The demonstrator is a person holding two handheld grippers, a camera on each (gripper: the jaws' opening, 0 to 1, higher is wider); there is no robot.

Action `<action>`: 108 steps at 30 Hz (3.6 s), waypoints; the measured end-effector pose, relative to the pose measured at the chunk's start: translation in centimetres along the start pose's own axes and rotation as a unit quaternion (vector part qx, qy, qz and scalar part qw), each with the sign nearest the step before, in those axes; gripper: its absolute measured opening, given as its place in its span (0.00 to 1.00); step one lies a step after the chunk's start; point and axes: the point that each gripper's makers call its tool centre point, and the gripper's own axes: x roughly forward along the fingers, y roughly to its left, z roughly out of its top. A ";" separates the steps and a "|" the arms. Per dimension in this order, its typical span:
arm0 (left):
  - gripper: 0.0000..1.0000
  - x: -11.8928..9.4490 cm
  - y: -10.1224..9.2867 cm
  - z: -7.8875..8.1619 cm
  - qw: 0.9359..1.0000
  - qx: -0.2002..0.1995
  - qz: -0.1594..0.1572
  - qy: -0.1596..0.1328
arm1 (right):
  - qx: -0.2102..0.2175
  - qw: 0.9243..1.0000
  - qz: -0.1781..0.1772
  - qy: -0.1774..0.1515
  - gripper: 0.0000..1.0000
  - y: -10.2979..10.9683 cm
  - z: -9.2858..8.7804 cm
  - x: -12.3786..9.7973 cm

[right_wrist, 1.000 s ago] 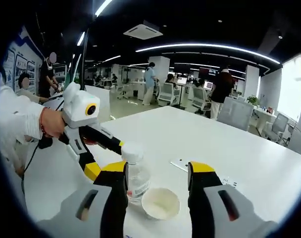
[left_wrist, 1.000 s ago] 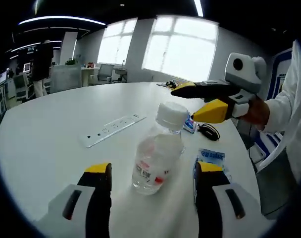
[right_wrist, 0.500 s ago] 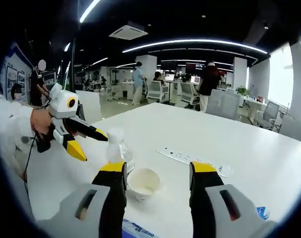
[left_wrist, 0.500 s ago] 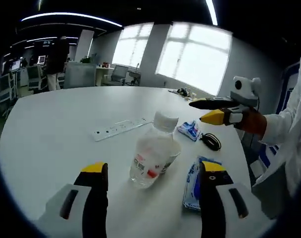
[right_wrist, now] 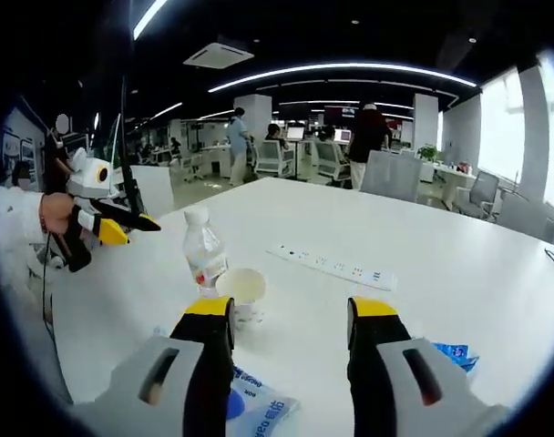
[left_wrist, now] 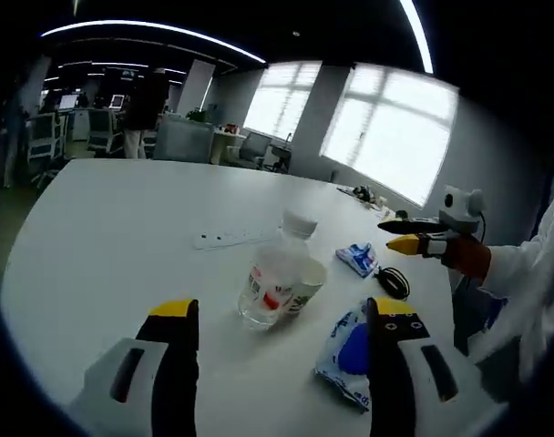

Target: Arrange the tabletop items into an orderly group along one side of the table until the central work area is clear of visible clutter.

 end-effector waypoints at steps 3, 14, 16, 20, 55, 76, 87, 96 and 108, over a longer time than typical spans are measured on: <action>0.76 -0.7 -0.8 -0.8 1.000 -0.012 0.009 -0.003 | 0.004 1.000 -0.003 0.008 0.47 -0.2 -1.0 -0.6; 0.74 -2.5 -4.2 -5.3 0.998 -0.063 0.027 0.003 | 0.021 0.999 -0.005 0.031 0.46 -0.3 -3.7 -2.1; 0.74 -2.8 -4.6 -5.8 0.997 -0.071 0.031 0.001 | 0.025 0.999 -0.006 0.034 0.46 -0.4 -4.2 -2.5; 0.73 -3.0 -5.2 -6.9 0.996 -0.082 0.043 0.003 | 0.037 0.998 -0.007 0.047 0.46 -0.3 -5.8 -3.2; 0.36 0.2 -9.5 -16.8 0.980 -0.166 0.073 0.085 | 0.129 0.983 0.008 0.127 0.28 2.1 -15.9 -5.4; 0.11 1.9 -8.7 -18.5 0.972 -0.182 0.098 0.109 | 0.153 0.978 0.018 0.143 0.05 2.9 -17.6 -4.7; 0.01 2.0 -8.6 -18.4 0.973 -0.178 0.105 0.107 | 0.153 0.977 0.013 0.147 0.00 3.2 -17.6 -4.5; 0.00 2.4 -8.9 -17.9 0.978 -0.149 0.105 0.105 | 0.141 0.980 0.008 0.139 0.00 2.9 -17.1 -4.7; 0.00 3.8 -9.6 -15.7 0.983 -0.130 0.093 0.090 | 0.131 0.985 -0.012 0.111 0.00 1.0 -15.3 -5.7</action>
